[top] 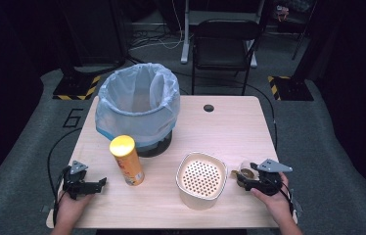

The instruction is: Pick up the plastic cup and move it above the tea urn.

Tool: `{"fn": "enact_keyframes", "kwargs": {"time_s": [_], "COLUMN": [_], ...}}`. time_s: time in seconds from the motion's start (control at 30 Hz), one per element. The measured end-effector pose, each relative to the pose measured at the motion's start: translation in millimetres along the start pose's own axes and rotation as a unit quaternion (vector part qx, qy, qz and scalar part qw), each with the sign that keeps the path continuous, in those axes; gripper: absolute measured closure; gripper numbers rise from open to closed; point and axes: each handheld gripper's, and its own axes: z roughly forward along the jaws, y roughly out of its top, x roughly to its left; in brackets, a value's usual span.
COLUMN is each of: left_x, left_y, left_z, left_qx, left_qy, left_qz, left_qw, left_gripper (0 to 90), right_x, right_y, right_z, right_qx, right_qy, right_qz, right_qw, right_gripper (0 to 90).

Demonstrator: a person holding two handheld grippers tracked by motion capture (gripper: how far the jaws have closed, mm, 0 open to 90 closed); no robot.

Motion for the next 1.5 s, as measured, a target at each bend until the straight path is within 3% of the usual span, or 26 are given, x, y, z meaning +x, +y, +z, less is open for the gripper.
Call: {"fn": "enact_keyframes", "kwargs": {"time_s": [0.33,0.53,0.63,0.77,0.83,1.03,1.17,1.23,1.5], "left_x": [0.0,0.0,-0.1,-0.1,-0.1,0.0,0.0,0.2,0.2], "left_y": [0.1,0.1,0.1,0.1,0.1,0.0,0.2,0.4,0.4], "left_z": [-0.1,-0.1,0.0,0.0,0.0,0.0,-0.1,-0.1,-0.1], "left_qx": [0.001,0.001,0.000,0.000,0.000,0.000,0.001,0.002,0.002], "left_qy": [0.000,0.000,0.001,0.001,0.000,0.000,0.000,0.000,0.000], "left_qz": [0.000,0.000,0.000,0.000,0.000,0.000,0.001,0.002,0.002], "left_qw": [1.0000,1.0000,1.0000,1.0000,1.0000,1.0000,1.0000,1.0000,1.0000], "left_gripper": [0.7,0.7,0.7,0.7,0.7,0.7,0.7,0.7,0.7], "right_x": [-1.9,-2.8,-4.2,-7.1,-8.3,-9.1,-4.6,-0.5,24.8], "right_y": [1.2,4.4,13.4,35.0,48.6,90.4,114.5,125.0,152.4], "right_z": [0.3,0.9,0.9,-0.9,-1.3,2.9,12.0,17.3,27.3], "right_qx": [0.001,0.005,0.014,0.007,0.003,-0.021,-0.041,-0.045,-0.056], "right_qy": [0.010,0.016,0.022,0.026,0.028,0.031,0.054,0.068,0.085], "right_qz": [-0.008,-0.035,-0.048,-0.066,-0.086,-0.144,-0.165,-0.184,-0.266], "right_qw": [0.9999,0.9993,0.9985,0.9975,0.9959,0.9889,0.9839,0.9795,0.9586], "right_gripper": [31.6,35.2,35.5,35.5,35.4,35.4,35.6,35.6,36.0]}}
